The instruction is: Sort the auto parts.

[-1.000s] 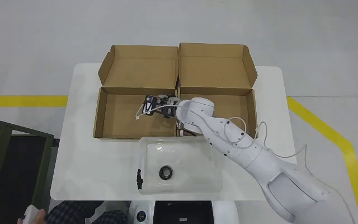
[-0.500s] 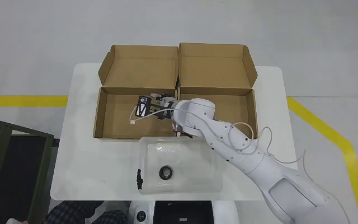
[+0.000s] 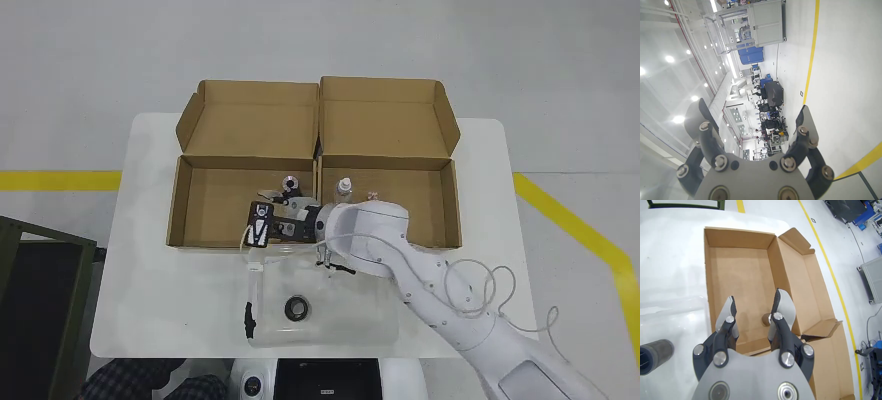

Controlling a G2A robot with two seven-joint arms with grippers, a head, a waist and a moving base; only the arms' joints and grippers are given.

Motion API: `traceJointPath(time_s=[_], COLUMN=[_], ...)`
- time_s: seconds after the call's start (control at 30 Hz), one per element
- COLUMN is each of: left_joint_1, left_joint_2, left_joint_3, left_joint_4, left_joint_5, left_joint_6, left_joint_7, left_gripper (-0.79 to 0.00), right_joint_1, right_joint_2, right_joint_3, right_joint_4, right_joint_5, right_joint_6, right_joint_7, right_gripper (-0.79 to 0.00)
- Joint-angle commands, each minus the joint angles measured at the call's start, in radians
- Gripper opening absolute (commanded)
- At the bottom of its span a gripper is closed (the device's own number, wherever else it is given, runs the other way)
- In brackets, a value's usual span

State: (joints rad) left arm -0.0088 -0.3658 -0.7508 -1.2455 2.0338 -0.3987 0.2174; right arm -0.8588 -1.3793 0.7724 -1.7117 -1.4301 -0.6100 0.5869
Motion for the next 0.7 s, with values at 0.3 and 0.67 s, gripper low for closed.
traceJointPath(time_s=[0.3, 0.67], left_joint_1=[0.0, 0.0], left_joint_2=[0.0, 0.0], left_joint_3=[0.0, 0.0], left_joint_4=[0.0, 0.0], left_joint_5=[0.0, 0.0], left_joint_6=[0.0, 0.0], left_joint_7=[0.0, 0.0], left_gripper=[0.0, 0.0], right_joint_1=[-0.183, -0.332], right_joint_2=[0.054, 0.098], right_joint_3=[0.098, 0.142], right_joint_4=[-0.168, -0.279], right_joint_5=[-0.011, -0.07], right_joint_6=[-0.152, -0.279], right_joint_7=[-0.032, -0.063], right_gripper=[-0.354, -0.326])
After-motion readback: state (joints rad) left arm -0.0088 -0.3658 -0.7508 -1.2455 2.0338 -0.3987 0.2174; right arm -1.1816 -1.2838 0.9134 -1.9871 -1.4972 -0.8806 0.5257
